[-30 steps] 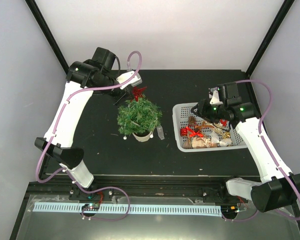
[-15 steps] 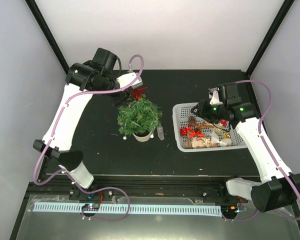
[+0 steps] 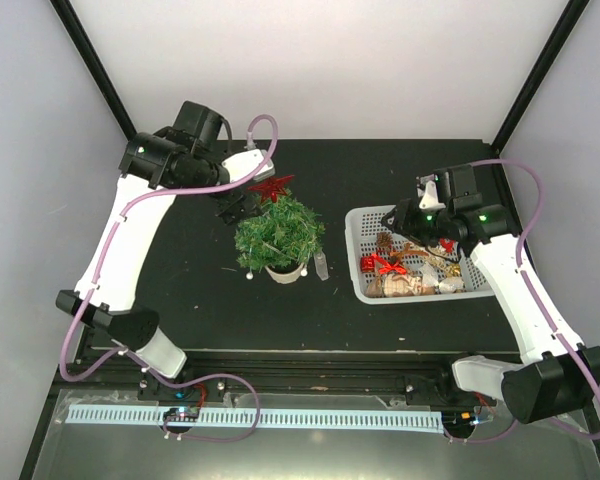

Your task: Decorate the small christmas tree

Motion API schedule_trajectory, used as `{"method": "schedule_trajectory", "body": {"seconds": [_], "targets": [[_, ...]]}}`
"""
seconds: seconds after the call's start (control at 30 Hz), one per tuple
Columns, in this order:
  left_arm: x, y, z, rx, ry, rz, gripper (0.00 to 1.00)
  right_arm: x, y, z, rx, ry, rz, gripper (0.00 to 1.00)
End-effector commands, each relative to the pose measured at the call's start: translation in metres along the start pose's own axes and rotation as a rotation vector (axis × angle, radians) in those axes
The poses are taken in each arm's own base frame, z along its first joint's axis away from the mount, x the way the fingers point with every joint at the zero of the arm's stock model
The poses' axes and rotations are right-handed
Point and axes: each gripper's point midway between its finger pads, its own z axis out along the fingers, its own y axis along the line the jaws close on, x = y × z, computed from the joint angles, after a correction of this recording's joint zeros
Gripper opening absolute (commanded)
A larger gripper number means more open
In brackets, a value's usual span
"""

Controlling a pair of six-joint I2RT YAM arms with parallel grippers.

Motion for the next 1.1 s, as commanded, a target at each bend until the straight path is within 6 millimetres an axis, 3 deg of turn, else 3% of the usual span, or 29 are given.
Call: {"method": "schedule_trajectory", "body": {"seconds": [0.0, 0.13, 0.27, 0.37, 0.63, 0.8, 0.9, 0.97, 1.07], "targets": [[0.021, 0.01, -0.015, -0.051, 0.009, -0.034, 0.88, -0.009, 0.006, -0.003, 0.004, -0.021, -0.035, 0.47], [0.048, 0.022, -0.02, -0.072, 0.011, -0.117, 0.88, -0.015, -0.004, -0.003, 0.071, -0.038, -0.037, 0.5], [0.078, 0.036, -0.026, -0.074, -0.002, -0.244, 0.89, -0.018, -0.034, 0.002, 0.227, -0.03, -0.024, 0.52], [0.091, 0.039, -0.028, -0.062, -0.034, -0.335, 0.89, -0.011, -0.057, 0.019, 0.305, 0.035, 0.008, 0.51], [0.096, 0.027, -0.014, 0.025, -0.132, -0.503, 0.88, 0.003, -0.103, 0.054, 0.392, 0.092, 0.113, 0.49], [0.087, 0.019, -0.015, 0.069, -0.197, -0.527, 0.87, -0.004, -0.109, 0.077, 0.363, 0.092, 0.125, 0.49], [0.091, 0.016, -0.016, 0.056, -0.18, -0.524, 0.87, -0.015, -0.111, 0.093, 0.365, 0.097, 0.108, 0.49], [0.094, 0.013, -0.017, 0.053, -0.169, -0.518, 0.87, -0.025, -0.109, 0.103, 0.353, 0.089, 0.076, 0.54], [0.097, 0.005, -0.022, 0.046, -0.169, -0.504, 0.87, -0.039, -0.118, 0.112, 0.401, 0.079, 0.028, 0.69]]}}
